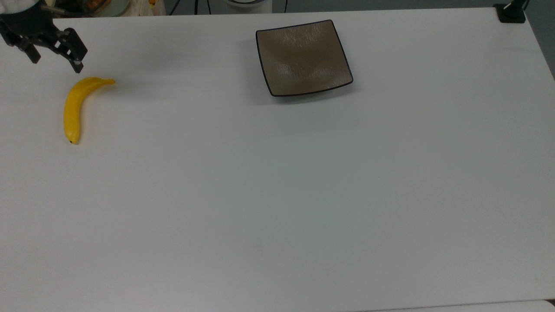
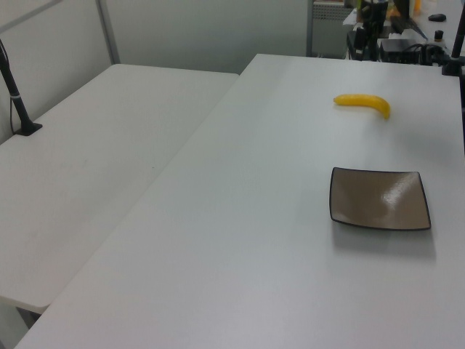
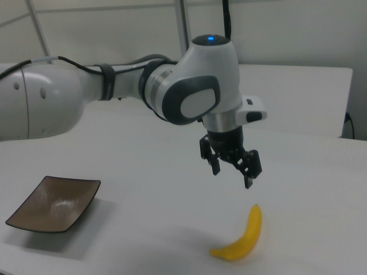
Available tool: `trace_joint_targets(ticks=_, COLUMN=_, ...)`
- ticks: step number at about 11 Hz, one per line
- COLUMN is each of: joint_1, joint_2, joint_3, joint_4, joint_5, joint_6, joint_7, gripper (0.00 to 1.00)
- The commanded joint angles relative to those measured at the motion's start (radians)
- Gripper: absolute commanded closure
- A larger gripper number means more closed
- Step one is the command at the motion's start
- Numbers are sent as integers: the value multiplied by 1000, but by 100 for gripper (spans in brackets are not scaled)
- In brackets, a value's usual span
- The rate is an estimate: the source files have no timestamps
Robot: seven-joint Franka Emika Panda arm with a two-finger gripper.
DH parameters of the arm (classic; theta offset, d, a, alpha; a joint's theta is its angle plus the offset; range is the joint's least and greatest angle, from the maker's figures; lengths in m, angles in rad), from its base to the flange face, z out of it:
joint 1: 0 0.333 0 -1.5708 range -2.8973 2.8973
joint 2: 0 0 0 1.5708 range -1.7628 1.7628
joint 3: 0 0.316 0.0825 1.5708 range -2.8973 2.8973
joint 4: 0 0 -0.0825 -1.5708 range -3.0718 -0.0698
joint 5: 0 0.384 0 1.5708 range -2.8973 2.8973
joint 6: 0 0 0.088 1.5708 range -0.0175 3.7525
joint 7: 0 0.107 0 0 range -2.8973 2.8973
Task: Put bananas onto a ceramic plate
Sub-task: 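Move the open gripper over the yellow banana and lower it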
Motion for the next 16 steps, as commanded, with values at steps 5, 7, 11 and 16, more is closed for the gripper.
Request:
trace_joint_targets(ticks=5, joint_1=-36, joint_2=82, joint_3=11, joint_4=-77, joint_5=-66, joint_6=97, joint_7=-34, gripper=0)
trace_joint_targets(ticks=7, joint_1=-42, joint_2=95, joint_3=13, joint_4=-122, joint_5=-108, joint_6=168, joint_7=-32, gripper=0)
trace_joint_targets(ticks=11, joint_1=-59, joint_2=132, joint_3=13, joint_4=-163, joint_5=-110, joint_6=263, joint_7=-32, gripper=0)
trace_joint_targets(ticks=16, joint_1=-62, joint_2=150, joint_3=13, joint_4=-212, joint_5=-136, joint_6=352, joint_7=-34, gripper=3)
